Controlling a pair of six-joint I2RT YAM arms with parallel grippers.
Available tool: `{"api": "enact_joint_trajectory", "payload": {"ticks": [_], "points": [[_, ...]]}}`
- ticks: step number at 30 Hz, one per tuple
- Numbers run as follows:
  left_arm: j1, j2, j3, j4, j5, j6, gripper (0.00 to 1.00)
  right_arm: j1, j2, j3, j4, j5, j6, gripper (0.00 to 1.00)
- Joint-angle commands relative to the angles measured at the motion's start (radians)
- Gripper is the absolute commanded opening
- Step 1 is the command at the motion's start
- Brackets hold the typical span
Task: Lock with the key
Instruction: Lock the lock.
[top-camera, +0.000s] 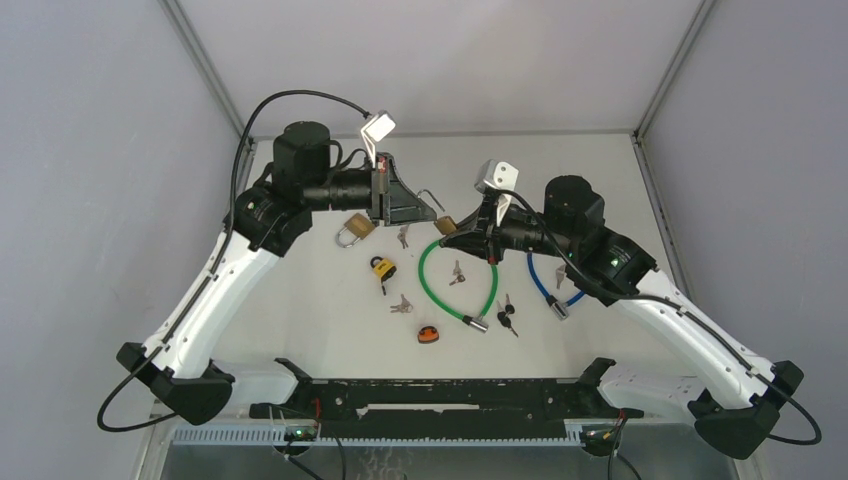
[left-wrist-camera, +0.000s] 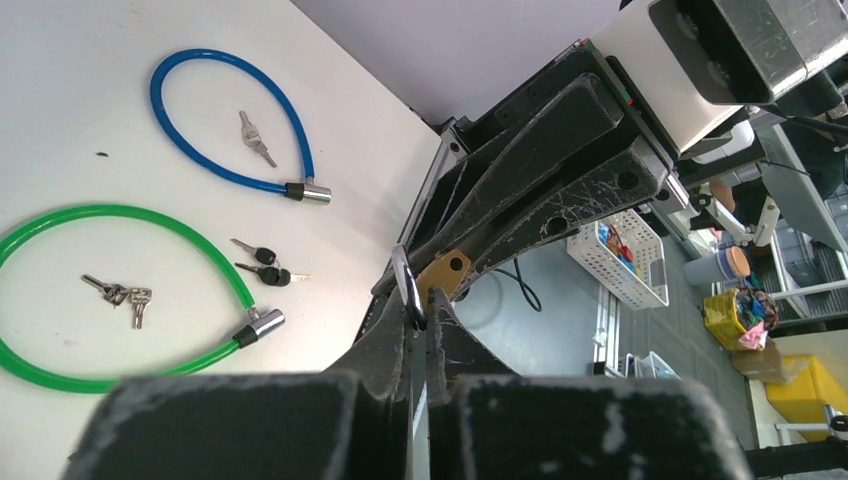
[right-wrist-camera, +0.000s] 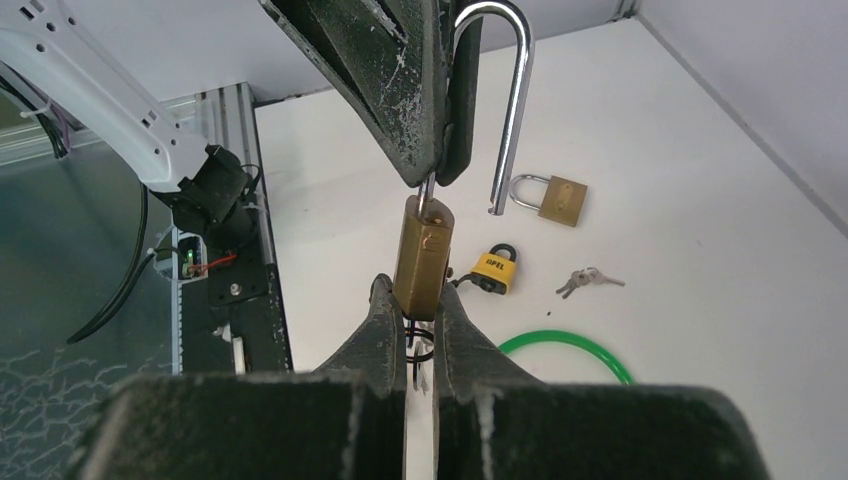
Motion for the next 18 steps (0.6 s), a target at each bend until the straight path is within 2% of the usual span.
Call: {"api": "enact_joint_trajectory", "payload": {"ticks": [1, 2, 3, 4, 8, 11, 12, 13, 16, 18], "points": [[-0.003, -0.032, 0.032, 0.047, 0.061, 0.026, 0.03, -0.006, -0.006, 0.044, 0.055, -0.01, -0.015, 0.0], [-0.002, -0.035, 0.025, 0.062, 0.067, 0.028, 0.12, -0.006, -0.007, 0.043, 0.053, -0.01, -0.015, 0.0], [-0.001, -0.039, 0.016, 0.076, 0.064, 0.038, 0.25, -0.006, -0.008, 0.043, 0.052, -0.011, -0.014, 0.0], [-0.001, -0.045, 0.013, 0.084, 0.048, 0.054, 0.28, -0.006, -0.008, 0.043, 0.051, -0.013, -0.013, 0.0], [-0.001, -0.047, 0.001, 0.124, 0.025, 0.082, 0.28, -0.005, -0.008, 0.043, 0.049, -0.018, -0.008, 0.0], [-0.001, -0.038, -0.012, 0.134, 0.036, 0.051, 0.17, -0.003, -0.013, 0.044, 0.041, -0.016, -0.007, 0.0], [-0.001, -0.039, -0.021, 0.135, 0.038, 0.045, 0.16, -0.002, -0.015, 0.044, 0.039, -0.014, -0.007, 0.0], [-0.001, -0.042, -0.031, 0.14, 0.038, 0.042, 0.17, -0.001, -0.017, 0.043, 0.037, -0.015, -0.008, 0.0], [-0.001, -0.046, -0.053, 0.171, 0.022, 0.03, 0.31, 0.002, -0.016, 0.043, 0.037, -0.024, -0.009, 0.0], [-0.001, -0.039, -0.051, 0.18, 0.015, 0.025, 0.32, 0.007, -0.014, 0.044, 0.038, -0.025, -0.007, 0.0]]}}
